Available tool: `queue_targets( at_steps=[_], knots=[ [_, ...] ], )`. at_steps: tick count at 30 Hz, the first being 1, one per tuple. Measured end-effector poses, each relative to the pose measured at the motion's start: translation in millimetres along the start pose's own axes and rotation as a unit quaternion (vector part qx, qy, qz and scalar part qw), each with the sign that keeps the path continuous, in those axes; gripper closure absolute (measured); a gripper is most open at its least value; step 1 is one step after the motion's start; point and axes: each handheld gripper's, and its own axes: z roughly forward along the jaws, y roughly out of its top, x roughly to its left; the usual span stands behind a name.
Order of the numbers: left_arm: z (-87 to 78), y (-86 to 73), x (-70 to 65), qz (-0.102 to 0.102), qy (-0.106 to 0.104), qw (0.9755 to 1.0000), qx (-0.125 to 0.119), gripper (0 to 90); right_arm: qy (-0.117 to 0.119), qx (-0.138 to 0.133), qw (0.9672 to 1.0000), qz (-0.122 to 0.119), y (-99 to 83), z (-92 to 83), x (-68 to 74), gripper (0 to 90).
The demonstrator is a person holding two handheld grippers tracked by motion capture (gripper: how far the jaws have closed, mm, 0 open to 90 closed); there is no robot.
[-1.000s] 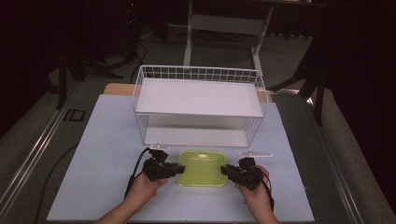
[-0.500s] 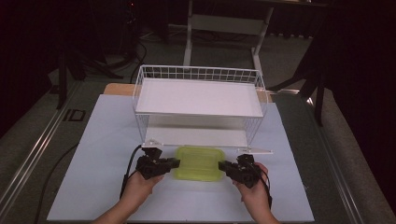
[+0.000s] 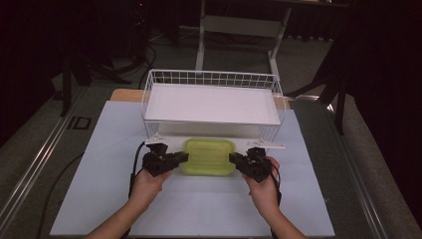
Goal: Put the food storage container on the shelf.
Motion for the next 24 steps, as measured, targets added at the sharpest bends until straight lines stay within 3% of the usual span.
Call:
queue_targets(
  at_steps=[12, 24],
  knots=[
    [24.0, 2.2, 16.7, -0.021, 0.013, 0.9997, -0.007, 80.7, -0.032, -0.007, 0.9995, 0.005, 6.6, 26.9, -10.9, 78.6],
    [42.4, 9.1, 25.0, -0.032, 0.026, 0.9991, 0.005, 80.6, -0.050, 0.001, 0.9986, 0.016, 9.7, 47.0, -22.1, 77.9]
  ],
)
